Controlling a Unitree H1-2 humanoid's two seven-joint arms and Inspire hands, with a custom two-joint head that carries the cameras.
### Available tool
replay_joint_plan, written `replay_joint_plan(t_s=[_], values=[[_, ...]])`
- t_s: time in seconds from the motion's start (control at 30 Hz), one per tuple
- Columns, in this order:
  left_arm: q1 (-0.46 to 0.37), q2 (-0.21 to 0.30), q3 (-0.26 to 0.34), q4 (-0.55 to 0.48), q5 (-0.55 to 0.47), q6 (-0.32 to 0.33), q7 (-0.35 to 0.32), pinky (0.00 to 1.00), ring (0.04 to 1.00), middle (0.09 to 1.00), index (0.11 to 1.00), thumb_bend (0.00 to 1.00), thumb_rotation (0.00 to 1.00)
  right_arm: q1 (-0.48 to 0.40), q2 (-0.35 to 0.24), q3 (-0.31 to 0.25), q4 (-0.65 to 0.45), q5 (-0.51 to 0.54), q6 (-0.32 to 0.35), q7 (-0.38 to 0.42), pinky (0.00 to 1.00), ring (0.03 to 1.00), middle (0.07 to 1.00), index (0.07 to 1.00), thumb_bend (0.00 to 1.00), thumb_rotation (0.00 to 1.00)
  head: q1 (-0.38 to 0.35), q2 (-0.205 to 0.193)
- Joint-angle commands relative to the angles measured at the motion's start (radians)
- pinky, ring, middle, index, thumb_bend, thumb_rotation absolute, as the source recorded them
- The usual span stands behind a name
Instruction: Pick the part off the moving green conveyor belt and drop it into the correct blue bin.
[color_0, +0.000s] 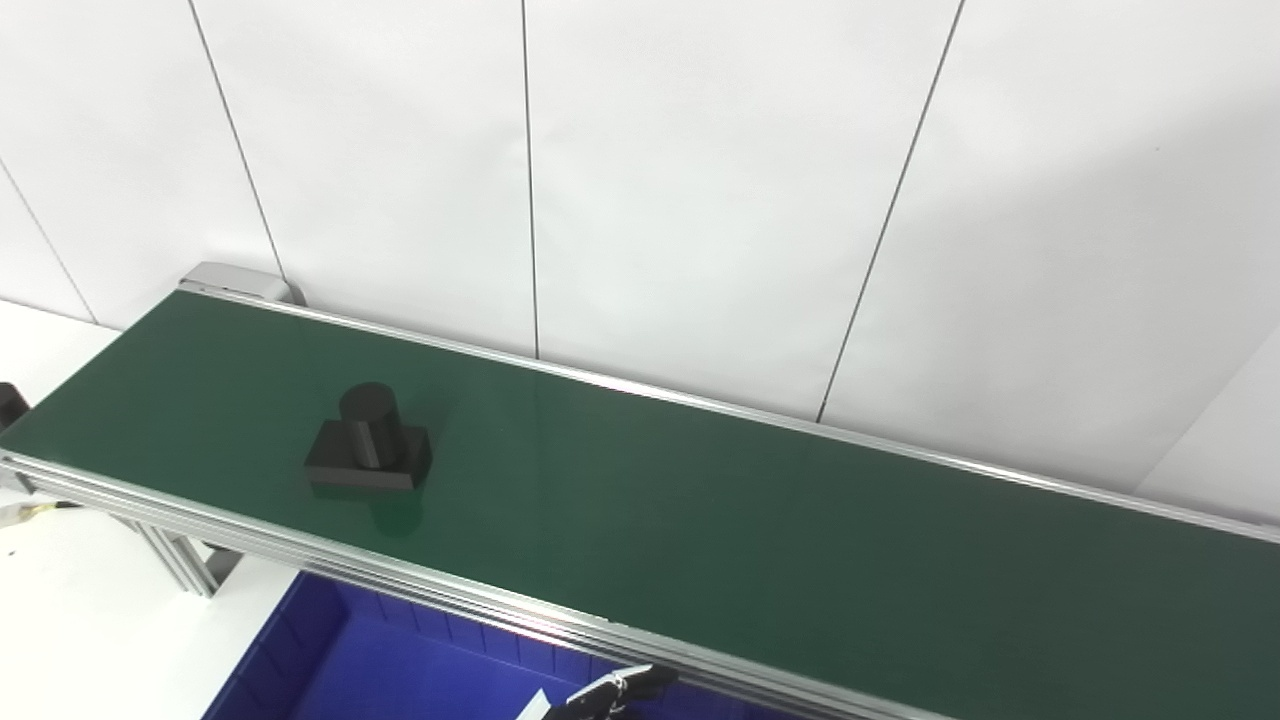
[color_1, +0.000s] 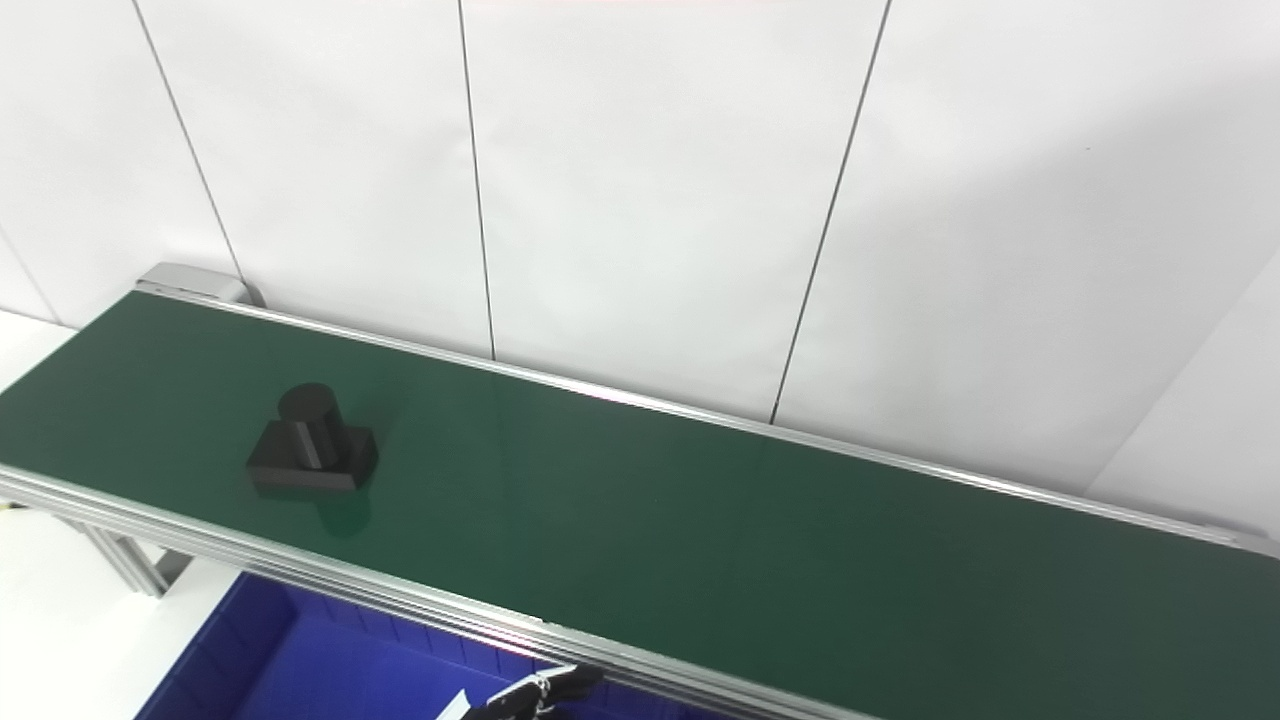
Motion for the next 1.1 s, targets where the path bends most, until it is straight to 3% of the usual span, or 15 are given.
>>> replay_joint_plan(t_s=[0.0, 0.1, 0.27, 0.33, 0.47, 0.63, 1.07], values=[[-0.014, -0.001, -0.006, -0.007, 0.008, -0.050, 0.013, 0.80, 0.872, 0.882, 0.825, 0.96, 0.16, -0.006, -0.011, 0.012, -0.016, -0.002, -0.062, -0.031, 0.79, 0.797, 0.806, 0.848, 0.84, 0.14, 0.005, -0.001], [-0.020, 0.005, -0.014, 0.003, 0.007, -0.058, 0.018, 0.79, 0.864, 0.875, 0.821, 0.96, 0.17, -0.006, -0.022, 0.021, -0.049, -0.028, -0.062, -0.084, 0.70, 0.714, 0.775, 0.834, 0.88, 0.11, 0.005, -0.002], [-0.030, 0.015, -0.033, 0.012, 0.006, -0.059, 0.029, 0.79, 0.855, 0.868, 0.821, 0.96, 0.17, -0.011, -0.036, 0.024, -0.134, -0.094, -0.062, -0.125, 0.76, 0.756, 0.768, 0.845, 0.89, 0.16, -0.001, 0.001], [-0.034, 0.015, -0.036, 0.019, 0.005, -0.059, 0.033, 0.78, 0.848, 0.864, 0.818, 0.97, 0.18, -0.024, -0.026, 0.009, -0.187, -0.116, -0.061, -0.125, 0.68, 0.712, 0.736, 0.816, 0.92, 0.15, -0.001, 0.000], [-0.042, 0.019, -0.049, 0.029, -0.004, -0.059, 0.031, 0.79, 0.844, 0.863, 0.820, 0.97, 0.19, -0.071, -0.034, -0.003, -0.257, -0.102, -0.051, -0.092, 0.65, 0.708, 0.744, 0.809, 0.93, 0.19, 0.001, -0.002], [-0.053, 0.020, -0.064, 0.037, 0.007, -0.058, 0.035, 0.78, 0.834, 0.857, 0.819, 0.97, 0.20, -0.141, -0.020, -0.033, -0.370, -0.128, 0.072, -0.031, 0.61, 0.701, 0.762, 0.812, 0.94, 0.34, 0.004, -0.007], [-0.090, 0.034, -0.109, 0.070, 0.026, -0.058, 0.076, 0.81, 0.851, 0.854, 0.821, 0.96, 0.21, -0.355, -0.011, -0.023, -0.387, -0.125, 0.272, 0.114, 0.63, 0.713, 0.769, 0.829, 0.92, 0.41, 0.010, -0.015]])
